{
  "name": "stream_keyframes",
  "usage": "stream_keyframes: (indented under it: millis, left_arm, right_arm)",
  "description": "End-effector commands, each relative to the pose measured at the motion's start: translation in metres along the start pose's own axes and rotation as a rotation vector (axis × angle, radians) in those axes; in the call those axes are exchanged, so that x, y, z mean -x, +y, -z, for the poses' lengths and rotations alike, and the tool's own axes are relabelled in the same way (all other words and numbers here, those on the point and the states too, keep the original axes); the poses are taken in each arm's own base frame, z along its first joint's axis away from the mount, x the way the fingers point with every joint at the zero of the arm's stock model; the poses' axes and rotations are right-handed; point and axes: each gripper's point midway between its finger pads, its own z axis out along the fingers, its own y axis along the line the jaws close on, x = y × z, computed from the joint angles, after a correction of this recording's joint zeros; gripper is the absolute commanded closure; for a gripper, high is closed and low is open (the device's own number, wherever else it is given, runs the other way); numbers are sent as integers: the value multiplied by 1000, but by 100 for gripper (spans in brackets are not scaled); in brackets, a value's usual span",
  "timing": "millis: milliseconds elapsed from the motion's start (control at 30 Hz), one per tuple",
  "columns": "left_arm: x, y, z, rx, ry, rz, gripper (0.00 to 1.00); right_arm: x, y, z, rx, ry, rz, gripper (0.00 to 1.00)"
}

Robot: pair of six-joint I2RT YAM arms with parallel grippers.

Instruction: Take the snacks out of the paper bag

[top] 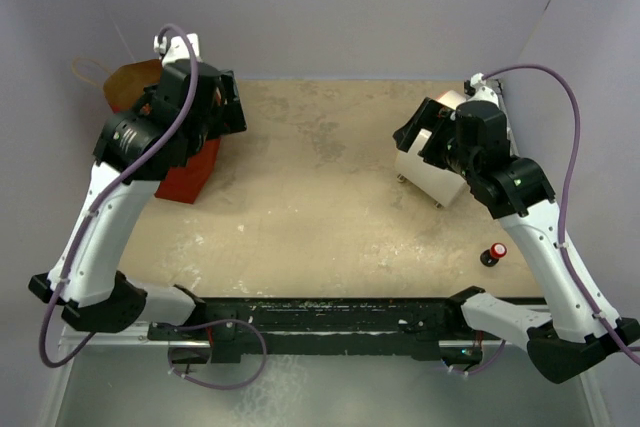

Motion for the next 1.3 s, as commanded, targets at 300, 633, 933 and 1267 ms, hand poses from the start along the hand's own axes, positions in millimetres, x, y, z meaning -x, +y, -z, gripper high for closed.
stream_keyframes:
  millis: [300,633,933,1267]
  left_arm:
    - [54,-11,-140,10,-24,27,1]
    - [41,-49,-199,-196,73,68,5]
    - [27,-38,-221,-146,117,-23,27]
    - [13,-27,-203,-148,172,-105,80]
  right_arm:
    - [77,9,1,-9,-306,222,0]
    - [56,37,3,180,-235,310,0]
    - [57,1,-4,0,-205,506,0]
    - [56,-1,3,-3,-217,460,0]
